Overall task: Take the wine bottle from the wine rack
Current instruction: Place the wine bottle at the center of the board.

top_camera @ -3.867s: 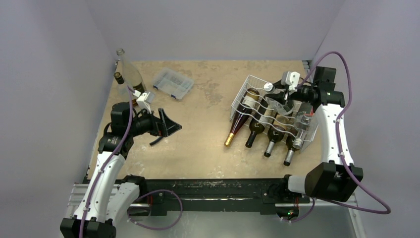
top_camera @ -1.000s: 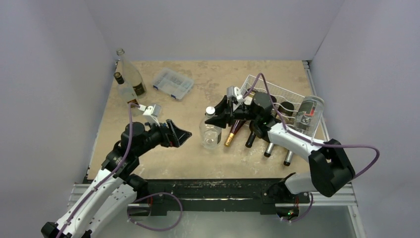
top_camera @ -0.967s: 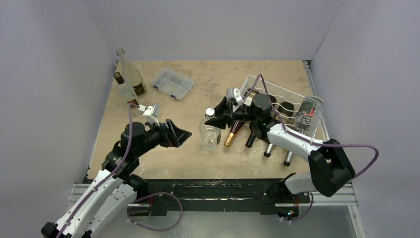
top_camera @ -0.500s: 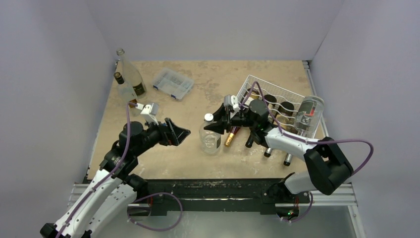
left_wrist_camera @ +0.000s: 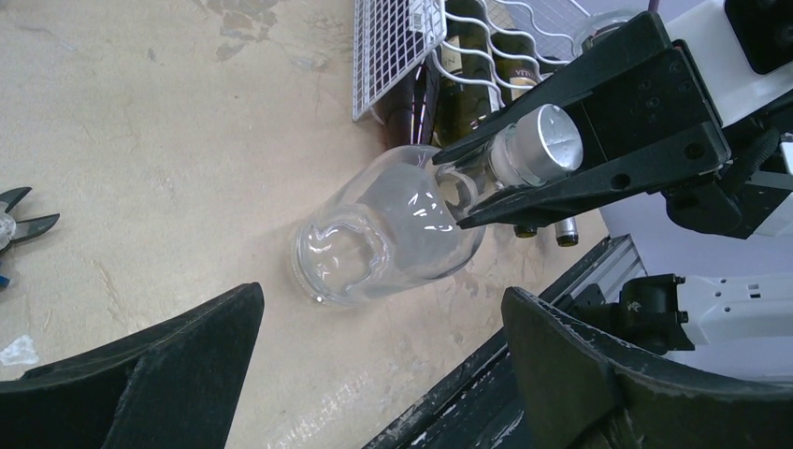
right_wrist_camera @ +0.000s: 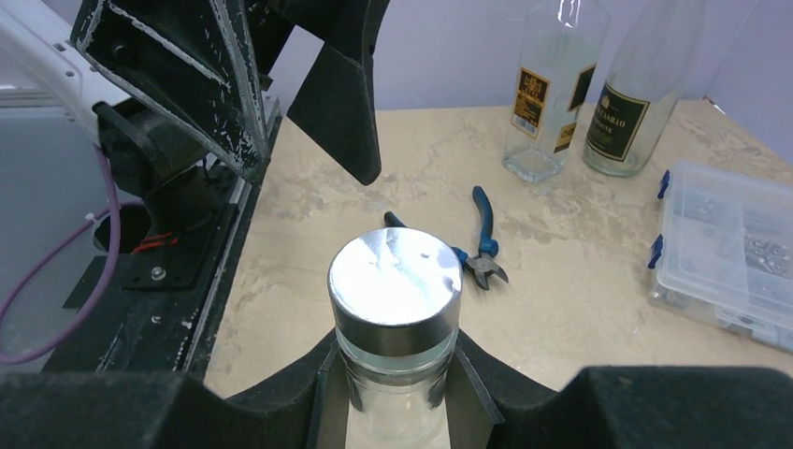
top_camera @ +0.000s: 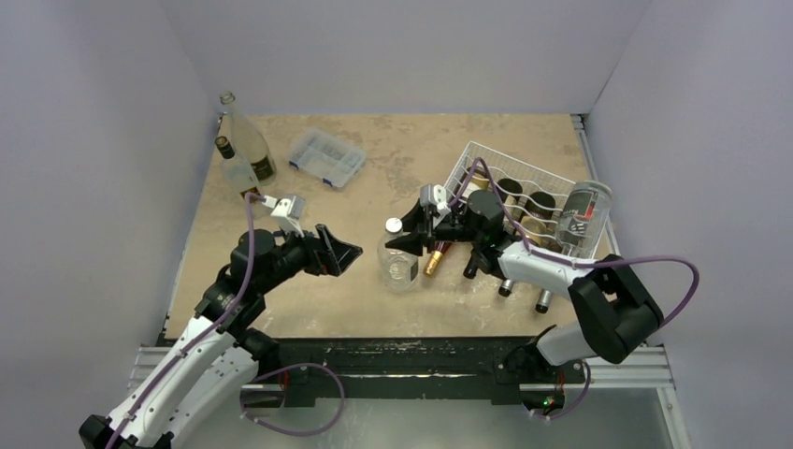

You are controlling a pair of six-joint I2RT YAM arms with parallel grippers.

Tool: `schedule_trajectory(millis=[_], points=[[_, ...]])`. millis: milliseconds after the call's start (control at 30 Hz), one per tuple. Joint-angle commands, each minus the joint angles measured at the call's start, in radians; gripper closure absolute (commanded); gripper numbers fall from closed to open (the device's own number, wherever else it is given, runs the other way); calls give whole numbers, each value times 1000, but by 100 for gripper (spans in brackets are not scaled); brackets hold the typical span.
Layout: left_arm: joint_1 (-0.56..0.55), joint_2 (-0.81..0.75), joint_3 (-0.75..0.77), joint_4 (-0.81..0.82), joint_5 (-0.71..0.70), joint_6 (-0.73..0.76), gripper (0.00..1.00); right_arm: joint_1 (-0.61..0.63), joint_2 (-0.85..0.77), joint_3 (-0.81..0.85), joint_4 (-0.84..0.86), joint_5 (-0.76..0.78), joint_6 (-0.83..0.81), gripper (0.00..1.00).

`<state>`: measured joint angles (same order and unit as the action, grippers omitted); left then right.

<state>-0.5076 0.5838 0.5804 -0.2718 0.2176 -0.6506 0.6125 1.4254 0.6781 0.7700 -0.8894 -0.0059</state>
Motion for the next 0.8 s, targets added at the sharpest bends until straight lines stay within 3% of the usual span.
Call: schedule_trajectory(millis=[0,133,367,567,667,767], points=[[-8,-22,-31,72,27,17,0,-1,-31,22,169,-34,-33,82],[-9,-43,-59,99,42,26,0,-2,-36,11,168,-65,-47,65],[-17,-40,-79,152,68,60,0,-23,-46,0,147,-121,-74,45],[-28,-20,-72,182,98,100,0,-70,-78,3,127,-293,-84,21],[-40,-7,-64,197,120,139,0,-102,-118,28,41,-388,-109,11],[-54,4,-60,226,162,187,0,-132,-162,101,-282,-462,-310,2]])
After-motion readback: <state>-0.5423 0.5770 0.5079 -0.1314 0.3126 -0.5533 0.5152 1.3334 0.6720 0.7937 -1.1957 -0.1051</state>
